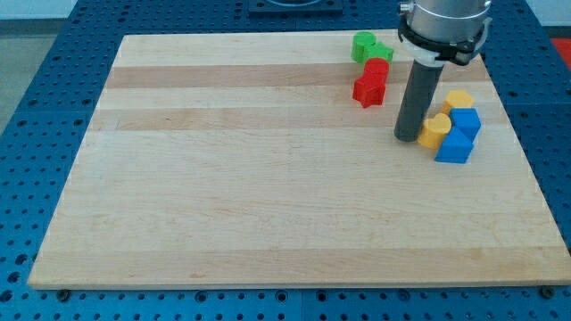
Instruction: Move the green star along with red circle to the center
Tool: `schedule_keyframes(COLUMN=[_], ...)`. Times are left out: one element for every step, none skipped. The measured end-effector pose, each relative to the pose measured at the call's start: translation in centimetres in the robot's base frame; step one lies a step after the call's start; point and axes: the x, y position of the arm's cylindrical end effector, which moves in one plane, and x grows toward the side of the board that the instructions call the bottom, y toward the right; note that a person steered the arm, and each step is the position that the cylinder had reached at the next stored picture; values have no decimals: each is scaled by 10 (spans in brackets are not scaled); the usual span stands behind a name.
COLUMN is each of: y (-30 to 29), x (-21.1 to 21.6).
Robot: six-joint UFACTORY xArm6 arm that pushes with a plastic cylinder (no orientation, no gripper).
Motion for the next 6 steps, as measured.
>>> schedule_keyframes(y=[-3,-10,-9,-3,6,15], x=[-6,-21,-36,-52,-67,-87])
